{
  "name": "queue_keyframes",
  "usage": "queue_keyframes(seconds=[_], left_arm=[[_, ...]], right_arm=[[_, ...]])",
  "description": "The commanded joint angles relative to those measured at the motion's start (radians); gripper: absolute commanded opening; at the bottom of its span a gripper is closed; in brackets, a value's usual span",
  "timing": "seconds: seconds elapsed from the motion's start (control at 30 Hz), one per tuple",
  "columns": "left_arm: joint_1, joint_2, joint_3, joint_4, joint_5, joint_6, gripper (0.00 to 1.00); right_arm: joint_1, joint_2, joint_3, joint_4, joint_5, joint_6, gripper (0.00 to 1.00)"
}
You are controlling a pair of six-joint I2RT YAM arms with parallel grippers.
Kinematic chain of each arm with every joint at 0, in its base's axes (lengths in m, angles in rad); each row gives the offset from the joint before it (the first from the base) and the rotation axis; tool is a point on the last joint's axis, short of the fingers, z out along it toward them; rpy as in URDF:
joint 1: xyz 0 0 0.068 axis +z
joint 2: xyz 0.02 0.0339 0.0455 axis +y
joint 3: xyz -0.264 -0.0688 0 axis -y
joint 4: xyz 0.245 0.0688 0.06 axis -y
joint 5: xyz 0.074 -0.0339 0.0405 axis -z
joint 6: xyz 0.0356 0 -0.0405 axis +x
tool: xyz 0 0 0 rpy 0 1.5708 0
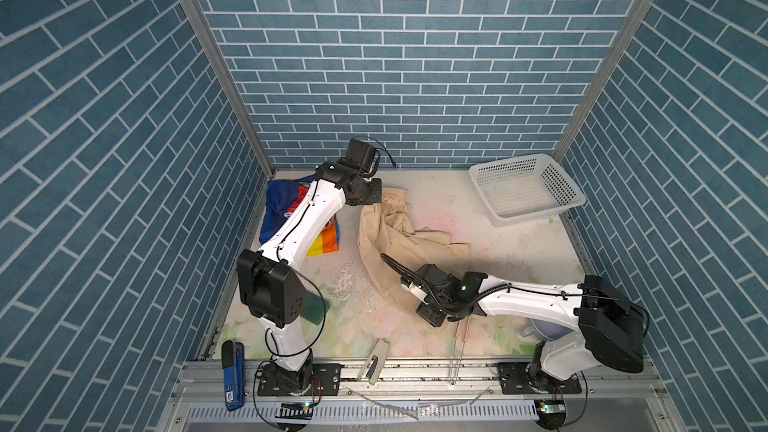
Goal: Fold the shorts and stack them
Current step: 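Grasp the beige waistband with the left gripper while the right gripper reaches the hem, then lift the beige shorts high with both grippers, stretching waistband and hem apart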
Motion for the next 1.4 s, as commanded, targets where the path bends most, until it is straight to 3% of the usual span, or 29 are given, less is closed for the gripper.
queue_keyframes(seconds=[0.0,0.2,0.33,0.5,0.73,0.87,1.0,1.37], left_arm=[[0.005,-0.031,-0.014,0.014,0.003,-0.011,0.0],[0.005,-0.034,-0.033,0.022,0.015,-0.017,0.0],[0.006,-0.039,-0.042,0.023,0.015,-0.017,0.0],[0.008,-0.037,-0.042,0.023,0.022,-0.019,0.0],[0.039,-0.055,-0.002,0.01,0.077,-0.038,0.0],[0.067,-0.108,0.08,0.0,0.077,-0.078,0.0],[0.069,-0.162,0.191,-0.008,0.068,-0.112,0.0],[0.069,-0.332,0.338,0.032,0.068,-0.207,0.0]], right_arm=[[0.016,0.04,-0.009,-0.042,0.026,-0.016,0.6],[0.017,0.122,-0.002,-0.002,0.08,0.006,0.57],[0.017,0.147,0.0,0.024,0.085,0.025,0.47],[0.011,0.182,0.004,0.054,0.125,0.042,0.0],[-0.066,0.041,0.024,0.056,0.207,0.043,0.0],[-0.245,-0.167,0.079,0.033,0.177,0.045,0.0],[-0.371,-0.321,0.185,0.081,0.249,0.053,0.0],[-0.466,-0.478,0.437,0.283,0.448,-0.036,0.0]])
